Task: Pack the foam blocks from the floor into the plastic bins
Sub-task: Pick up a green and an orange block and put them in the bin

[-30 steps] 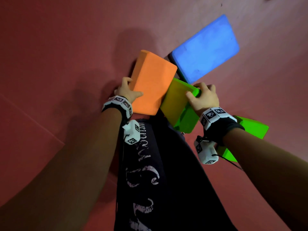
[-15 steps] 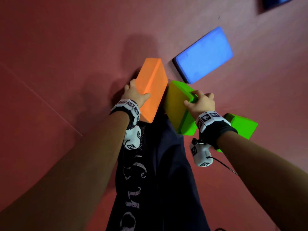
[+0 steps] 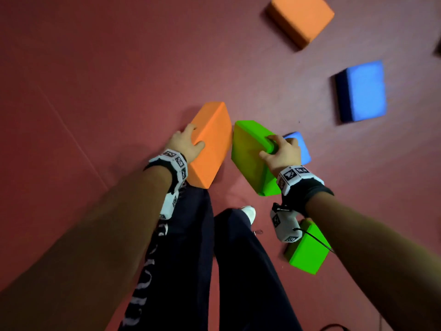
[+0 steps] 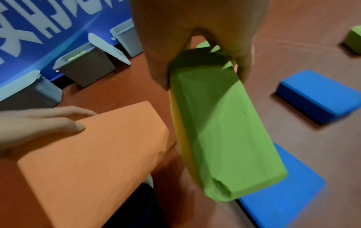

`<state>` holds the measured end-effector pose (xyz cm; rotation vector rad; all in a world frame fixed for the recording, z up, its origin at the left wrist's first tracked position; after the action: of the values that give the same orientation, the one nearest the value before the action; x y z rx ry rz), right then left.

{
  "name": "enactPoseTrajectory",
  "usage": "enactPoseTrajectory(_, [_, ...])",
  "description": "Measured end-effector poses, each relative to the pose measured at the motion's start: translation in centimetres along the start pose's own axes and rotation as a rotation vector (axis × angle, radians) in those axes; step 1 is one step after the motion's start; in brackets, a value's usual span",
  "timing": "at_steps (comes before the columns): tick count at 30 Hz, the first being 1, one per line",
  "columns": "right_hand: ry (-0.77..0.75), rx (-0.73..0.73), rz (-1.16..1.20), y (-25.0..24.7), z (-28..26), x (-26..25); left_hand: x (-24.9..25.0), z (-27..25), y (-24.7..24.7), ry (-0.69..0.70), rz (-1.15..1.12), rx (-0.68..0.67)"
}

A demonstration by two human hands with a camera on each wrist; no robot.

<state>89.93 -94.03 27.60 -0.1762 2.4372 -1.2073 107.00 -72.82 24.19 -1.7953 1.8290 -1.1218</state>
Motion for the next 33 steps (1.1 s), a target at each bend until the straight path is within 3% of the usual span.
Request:
enactPoseTrajectory(5, [-0.087,0.032,-0.154,-2.0,5.0,-8.7,-3.6,1.7,-4.3,-0.056,0.015,0.012])
enactPoseTrajectory(14, [-0.121,-0.137,-0.237,1.0,10.8,-25.6,-8.6,12.7,-17.6,-0.130,-0.287,-0.128])
enactPoseTrajectory(19, [-0.195,-0.167,-0.296,2.0,13.8,-34.2,-9.6,17.6,-22.9,-0.170,-0.310,-0.201])
enactPoseTrajectory(27, [-0.267,-0.199,-0.333,0.1,23.6,-45.8,-7.4,28.3,-33.5,-0.232,-0.363,0.010])
enactPoseTrajectory(33, [-0.250,-0.268,-0.294,-3.0,32.5,-53.9,-2.2,36.8,-42.9,-0.269,-0.288,0.060])
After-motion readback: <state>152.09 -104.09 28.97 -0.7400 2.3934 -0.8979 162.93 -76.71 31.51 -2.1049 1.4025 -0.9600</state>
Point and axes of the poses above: each hand's wrist, its own z-axis towards the middle knuckle, its own y-axis out of the palm, x = y × z, the point moved 5 cm from there along z, towards the middle knuckle, and after that the axes turned 9 degrees about x, right-handed, at the moved point
